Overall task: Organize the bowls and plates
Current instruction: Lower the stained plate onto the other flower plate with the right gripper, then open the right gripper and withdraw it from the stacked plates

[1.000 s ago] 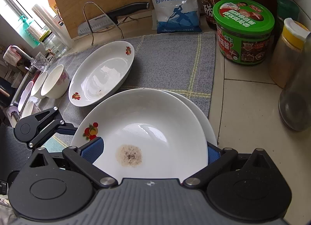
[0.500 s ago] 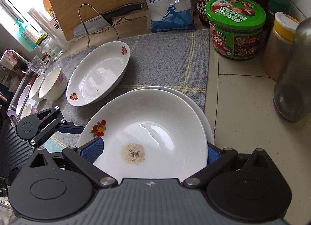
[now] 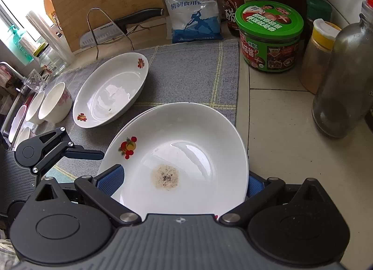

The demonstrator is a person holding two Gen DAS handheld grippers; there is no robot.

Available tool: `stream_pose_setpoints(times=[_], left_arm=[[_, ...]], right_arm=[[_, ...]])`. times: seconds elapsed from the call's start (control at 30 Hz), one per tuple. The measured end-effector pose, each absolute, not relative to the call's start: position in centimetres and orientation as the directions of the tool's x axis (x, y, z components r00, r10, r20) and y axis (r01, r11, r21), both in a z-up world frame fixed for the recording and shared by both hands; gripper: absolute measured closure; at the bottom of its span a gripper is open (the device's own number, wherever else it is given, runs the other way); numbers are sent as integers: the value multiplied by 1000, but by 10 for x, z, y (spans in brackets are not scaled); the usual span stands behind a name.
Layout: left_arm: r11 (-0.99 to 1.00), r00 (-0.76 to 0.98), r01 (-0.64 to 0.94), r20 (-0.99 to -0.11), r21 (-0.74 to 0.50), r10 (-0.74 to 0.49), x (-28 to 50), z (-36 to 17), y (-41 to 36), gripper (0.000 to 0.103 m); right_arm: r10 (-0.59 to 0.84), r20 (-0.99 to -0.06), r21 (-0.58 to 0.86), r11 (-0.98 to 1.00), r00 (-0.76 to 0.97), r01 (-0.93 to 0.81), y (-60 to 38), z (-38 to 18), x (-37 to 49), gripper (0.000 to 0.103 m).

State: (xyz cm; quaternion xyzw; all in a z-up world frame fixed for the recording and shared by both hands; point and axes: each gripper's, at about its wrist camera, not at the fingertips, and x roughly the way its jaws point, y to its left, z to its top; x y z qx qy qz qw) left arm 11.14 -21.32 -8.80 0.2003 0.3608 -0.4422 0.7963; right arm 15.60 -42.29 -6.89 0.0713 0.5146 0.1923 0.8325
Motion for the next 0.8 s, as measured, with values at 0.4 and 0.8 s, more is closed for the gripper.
stream_pose_setpoints(times=[0.4,0.8], left_arm=[[568,372,823,-729,-28,-575,106,-87,-209,3],[596,398,802,-708,-41,-584,98,-87,-207,4]], right_arm=[[298,-859,217,948,417,-231,-410,-67,150,0],[133,-892,27,970,433,-242,-389,-73,140,0]])
